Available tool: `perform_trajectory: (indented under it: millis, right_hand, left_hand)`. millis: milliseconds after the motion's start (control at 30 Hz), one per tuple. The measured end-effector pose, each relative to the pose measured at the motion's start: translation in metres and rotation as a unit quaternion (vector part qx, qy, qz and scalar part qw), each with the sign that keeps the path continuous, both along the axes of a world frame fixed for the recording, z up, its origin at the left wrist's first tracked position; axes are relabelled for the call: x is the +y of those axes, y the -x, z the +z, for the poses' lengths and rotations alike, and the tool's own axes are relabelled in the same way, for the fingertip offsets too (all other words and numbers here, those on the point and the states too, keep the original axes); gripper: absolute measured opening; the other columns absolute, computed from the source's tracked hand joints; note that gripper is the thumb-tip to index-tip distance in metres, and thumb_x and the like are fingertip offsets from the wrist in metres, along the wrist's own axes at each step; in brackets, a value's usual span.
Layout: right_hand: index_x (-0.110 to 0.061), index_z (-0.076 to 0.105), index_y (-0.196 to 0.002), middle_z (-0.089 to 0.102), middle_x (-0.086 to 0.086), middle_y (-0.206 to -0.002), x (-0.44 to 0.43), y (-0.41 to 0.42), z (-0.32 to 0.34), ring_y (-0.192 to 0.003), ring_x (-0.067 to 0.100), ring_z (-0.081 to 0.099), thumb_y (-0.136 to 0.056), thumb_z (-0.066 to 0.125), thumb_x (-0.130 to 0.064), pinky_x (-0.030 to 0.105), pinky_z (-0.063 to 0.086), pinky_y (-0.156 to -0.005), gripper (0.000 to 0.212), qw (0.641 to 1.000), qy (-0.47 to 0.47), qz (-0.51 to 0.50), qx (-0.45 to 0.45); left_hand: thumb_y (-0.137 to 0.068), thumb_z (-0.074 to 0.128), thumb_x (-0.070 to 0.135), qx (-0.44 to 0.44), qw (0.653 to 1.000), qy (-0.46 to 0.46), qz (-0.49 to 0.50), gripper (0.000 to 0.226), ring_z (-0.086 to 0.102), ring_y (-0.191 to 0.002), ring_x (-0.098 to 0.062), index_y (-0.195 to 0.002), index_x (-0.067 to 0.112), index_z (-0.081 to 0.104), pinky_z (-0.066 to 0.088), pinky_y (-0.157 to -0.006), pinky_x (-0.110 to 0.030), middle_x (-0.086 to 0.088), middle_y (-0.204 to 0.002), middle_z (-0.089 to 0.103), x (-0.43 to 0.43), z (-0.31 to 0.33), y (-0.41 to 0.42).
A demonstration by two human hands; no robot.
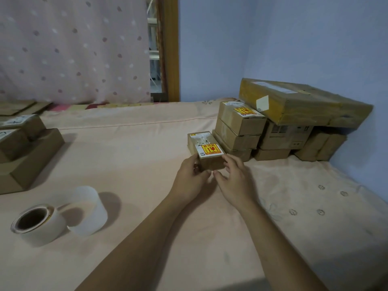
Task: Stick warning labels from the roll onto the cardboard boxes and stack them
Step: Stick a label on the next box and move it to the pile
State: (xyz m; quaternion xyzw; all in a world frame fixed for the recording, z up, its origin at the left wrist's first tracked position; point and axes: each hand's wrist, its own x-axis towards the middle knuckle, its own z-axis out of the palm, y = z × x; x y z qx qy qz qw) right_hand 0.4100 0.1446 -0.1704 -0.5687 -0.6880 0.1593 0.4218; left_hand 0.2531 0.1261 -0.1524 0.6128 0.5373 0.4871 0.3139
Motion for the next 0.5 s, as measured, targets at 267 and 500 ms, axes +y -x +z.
perform_trajectory:
  millis: [267,500]
  right_hand:
    - [-0.017,0.054,-0.145,0.046,-0.009,-0.15,-0.004,-0.001,0.003,-0.127,0.015,0.058,-0.092,0.069,-0.027,0.037,0.049,-0.104,0.055,1.0,0.003,-0.012,0.003]
    - [-0.014,0.065,-0.124,0.057,-0.005,-0.138,-0.012,0.005,0.006,-0.123,0.019,0.058,-0.091,0.069,-0.015,0.032,0.046,-0.095,0.034,0.995,-0.093,-0.031,-0.009]
  left_hand:
    - [-0.093,0.063,0.004,-0.014,1.0,0.007,-0.015,0.046,0.058,-0.091,0.022,-0.12,0.04,0.054,0.041,-0.075,0.001,0.028,-0.111,0.059,0.0,0.002,0.0]
    - [-0.091,0.061,0.018,0.045,0.998,-0.023,0.032,0.04,0.052,-0.125,-0.013,-0.131,0.021,0.061,0.044,-0.107,-0.036,0.003,-0.135,0.058,-0.022,0.01,0.014]
